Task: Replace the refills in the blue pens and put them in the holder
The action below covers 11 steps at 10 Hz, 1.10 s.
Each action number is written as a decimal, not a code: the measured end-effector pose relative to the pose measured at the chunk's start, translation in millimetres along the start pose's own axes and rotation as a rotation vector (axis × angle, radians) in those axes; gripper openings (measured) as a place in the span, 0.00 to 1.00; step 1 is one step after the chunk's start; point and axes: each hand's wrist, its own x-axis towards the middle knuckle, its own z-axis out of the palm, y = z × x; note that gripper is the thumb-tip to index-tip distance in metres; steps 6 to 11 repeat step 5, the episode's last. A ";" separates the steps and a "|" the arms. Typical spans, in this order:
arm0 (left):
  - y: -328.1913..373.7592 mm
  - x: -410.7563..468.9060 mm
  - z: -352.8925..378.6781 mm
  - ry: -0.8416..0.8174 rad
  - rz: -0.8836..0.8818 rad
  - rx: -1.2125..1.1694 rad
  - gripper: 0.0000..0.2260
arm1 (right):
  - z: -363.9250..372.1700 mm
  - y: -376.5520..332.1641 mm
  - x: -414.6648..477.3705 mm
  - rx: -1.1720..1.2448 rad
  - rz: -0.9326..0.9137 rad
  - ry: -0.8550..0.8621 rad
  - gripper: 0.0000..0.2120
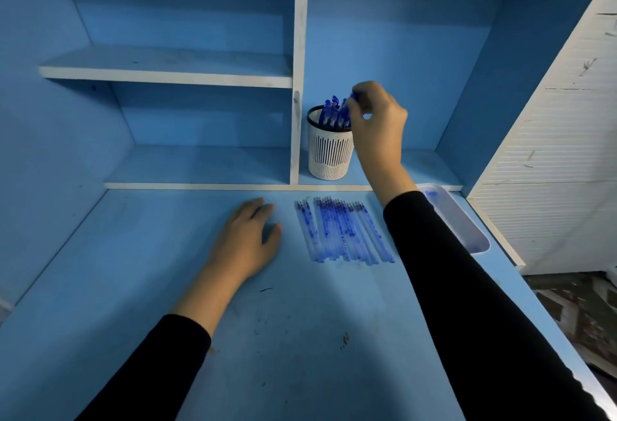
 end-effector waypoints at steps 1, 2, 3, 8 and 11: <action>0.1 0.4 0.4 -0.003 0.003 0.010 0.33 | 3.4 4.3 -1.4 -0.029 0.005 -0.035 0.04; -0.7 0.4 1.1 0.003 0.029 0.024 0.36 | 7.1 11.1 -3.1 -0.086 -0.055 -0.087 0.05; -2.2 2.3 3.0 0.000 0.037 0.029 0.36 | 8.3 14.3 -5.3 -0.157 -0.116 -0.148 0.08; -4.6 3.2 5.7 0.008 0.032 0.012 0.33 | 2.6 17.4 -20.9 -0.217 -0.202 -0.144 0.13; -4.6 3.2 5.7 0.008 0.032 0.012 0.33 | 2.6 17.4 -20.9 -0.217 -0.202 -0.144 0.13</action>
